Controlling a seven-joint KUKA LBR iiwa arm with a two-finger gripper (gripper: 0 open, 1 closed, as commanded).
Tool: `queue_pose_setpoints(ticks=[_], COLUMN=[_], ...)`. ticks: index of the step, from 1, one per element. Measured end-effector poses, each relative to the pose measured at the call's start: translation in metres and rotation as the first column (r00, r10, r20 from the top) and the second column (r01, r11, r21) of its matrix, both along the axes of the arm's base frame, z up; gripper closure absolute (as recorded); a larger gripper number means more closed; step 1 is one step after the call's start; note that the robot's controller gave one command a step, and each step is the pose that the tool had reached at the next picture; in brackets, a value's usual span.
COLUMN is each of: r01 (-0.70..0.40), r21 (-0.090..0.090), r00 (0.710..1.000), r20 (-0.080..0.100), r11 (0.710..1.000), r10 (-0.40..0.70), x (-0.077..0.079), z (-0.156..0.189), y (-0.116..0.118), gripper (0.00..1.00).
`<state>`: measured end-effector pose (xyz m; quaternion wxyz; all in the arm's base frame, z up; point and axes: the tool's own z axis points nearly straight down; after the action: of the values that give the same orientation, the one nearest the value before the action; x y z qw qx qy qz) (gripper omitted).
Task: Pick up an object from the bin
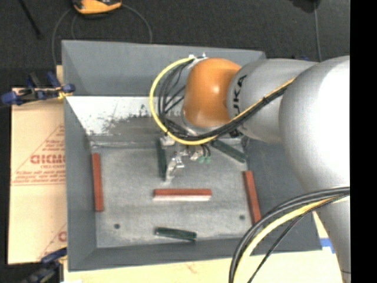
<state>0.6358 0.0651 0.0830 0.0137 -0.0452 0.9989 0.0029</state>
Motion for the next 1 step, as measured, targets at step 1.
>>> queue_pose_setpoints(ticks=[1], r01=[0.005], r21=[-0.006], r00=[1.000], r20=[-0.025], r11=[1.000], r10=[-0.006], x=[-0.0215], z=[0.1890], y=[-0.0007], gripper=[1.00])
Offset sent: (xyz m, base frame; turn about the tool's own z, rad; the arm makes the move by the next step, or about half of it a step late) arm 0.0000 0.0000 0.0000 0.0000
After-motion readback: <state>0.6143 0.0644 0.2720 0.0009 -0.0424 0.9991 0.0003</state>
